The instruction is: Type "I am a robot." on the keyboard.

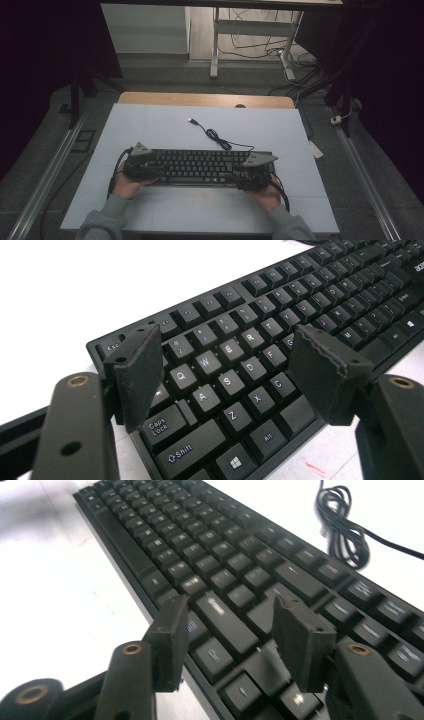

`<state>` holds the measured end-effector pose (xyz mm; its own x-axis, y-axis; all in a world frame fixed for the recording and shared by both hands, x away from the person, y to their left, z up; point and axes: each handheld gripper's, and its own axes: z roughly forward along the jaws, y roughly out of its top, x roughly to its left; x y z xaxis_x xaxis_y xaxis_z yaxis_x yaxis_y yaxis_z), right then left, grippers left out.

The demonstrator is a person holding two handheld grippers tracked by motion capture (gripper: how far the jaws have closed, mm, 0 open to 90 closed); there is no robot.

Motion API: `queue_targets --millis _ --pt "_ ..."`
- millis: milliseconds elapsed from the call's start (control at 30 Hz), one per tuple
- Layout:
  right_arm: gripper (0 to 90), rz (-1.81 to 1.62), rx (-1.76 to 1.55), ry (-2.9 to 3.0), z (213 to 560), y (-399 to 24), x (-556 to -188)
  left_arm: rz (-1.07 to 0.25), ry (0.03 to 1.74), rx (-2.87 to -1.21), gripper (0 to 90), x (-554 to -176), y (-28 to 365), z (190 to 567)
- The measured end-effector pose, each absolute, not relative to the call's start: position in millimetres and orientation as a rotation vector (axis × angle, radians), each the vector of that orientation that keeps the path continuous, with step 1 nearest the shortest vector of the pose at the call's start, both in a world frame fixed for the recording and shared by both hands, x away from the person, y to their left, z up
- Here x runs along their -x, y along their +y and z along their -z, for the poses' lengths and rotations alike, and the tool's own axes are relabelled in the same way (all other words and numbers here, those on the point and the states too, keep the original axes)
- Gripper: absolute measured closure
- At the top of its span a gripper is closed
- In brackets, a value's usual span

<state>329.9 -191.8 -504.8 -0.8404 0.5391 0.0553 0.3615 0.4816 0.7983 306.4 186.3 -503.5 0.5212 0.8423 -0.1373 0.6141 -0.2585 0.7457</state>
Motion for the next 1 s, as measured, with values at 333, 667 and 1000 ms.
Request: queue_targets --millis 333,667,1000 --pt "84.3 -1.314 -0.689 2.566 501.3 -166.2 -330.3 -0.366 1.177 -1.991 28.8 -306.6 184.3 504.4" --pt "89.8 -1.282 -0.641 2.599 502.8 -129.4 -333.5 -0.364 1.181 -1.991 28.5 -306.9 185.0 505.1" --pt "89.8 -1.256 -0.632 2.638 508.5 -101.8 -340.3 -0.363 1.179 -1.989 28.3 -306.3 185.8 505.0"
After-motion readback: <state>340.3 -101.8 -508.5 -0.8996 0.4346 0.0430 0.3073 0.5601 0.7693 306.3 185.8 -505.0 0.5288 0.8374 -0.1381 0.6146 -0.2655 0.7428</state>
